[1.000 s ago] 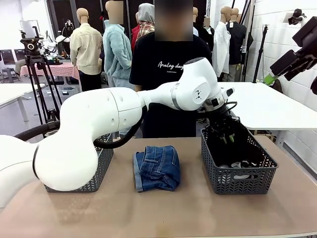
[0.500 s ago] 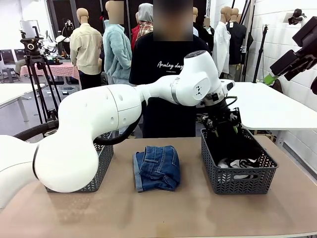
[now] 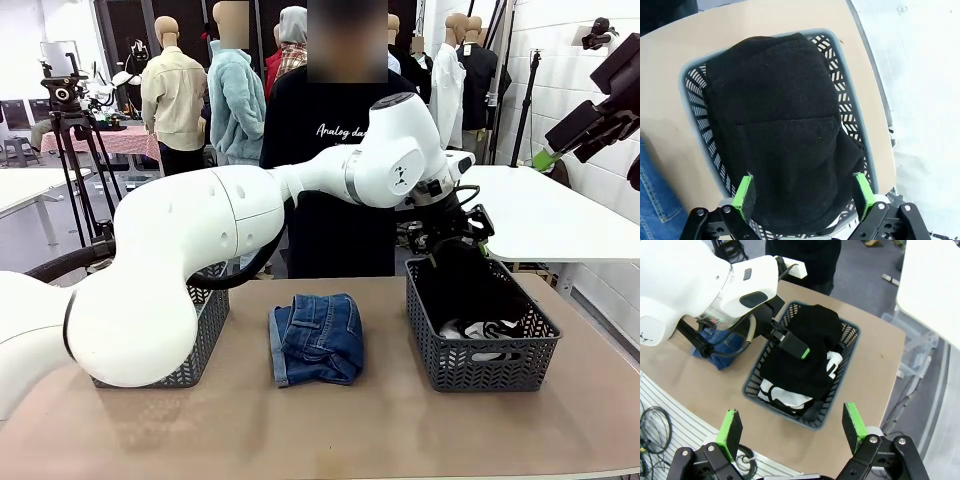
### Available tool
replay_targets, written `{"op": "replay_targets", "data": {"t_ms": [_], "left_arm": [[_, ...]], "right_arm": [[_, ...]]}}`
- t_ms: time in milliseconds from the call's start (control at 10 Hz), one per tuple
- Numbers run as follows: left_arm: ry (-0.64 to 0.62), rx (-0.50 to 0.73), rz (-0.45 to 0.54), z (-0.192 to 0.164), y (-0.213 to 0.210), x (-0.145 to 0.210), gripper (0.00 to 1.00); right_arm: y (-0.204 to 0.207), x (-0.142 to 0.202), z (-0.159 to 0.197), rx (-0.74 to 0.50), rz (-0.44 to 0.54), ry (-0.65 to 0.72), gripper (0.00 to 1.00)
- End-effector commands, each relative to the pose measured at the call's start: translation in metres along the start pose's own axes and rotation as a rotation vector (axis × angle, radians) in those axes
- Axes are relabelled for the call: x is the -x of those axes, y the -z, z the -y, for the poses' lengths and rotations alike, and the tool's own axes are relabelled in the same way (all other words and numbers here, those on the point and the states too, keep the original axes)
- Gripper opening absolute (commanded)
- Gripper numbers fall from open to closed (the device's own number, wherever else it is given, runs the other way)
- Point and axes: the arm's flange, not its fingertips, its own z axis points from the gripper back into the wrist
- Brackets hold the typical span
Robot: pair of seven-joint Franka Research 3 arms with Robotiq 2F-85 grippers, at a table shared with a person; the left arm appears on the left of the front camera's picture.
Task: Sort the tops and bottoms.
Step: Sort the clothes according to human instructions, then lift clothes from the center of the table with your right hand.
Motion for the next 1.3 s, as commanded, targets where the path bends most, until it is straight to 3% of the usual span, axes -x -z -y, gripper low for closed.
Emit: {"op": "replay_targets", "data": {"t_ms": [0,1200], "left_arm": [[0.0,-0.004,-0.005,-0.0009,0.002,0.0006,1.0],[0.0,-0.004,-0.005,-0.0009,0.002,0.0006,1.0]], "right_arm": [[0.0005,0.0006,0.0012,-0.001,-0.001,-0.006,1.0],[0.0005,0.0006,0.0012,-0.001,-0.001,-0.006,1.0]]}}
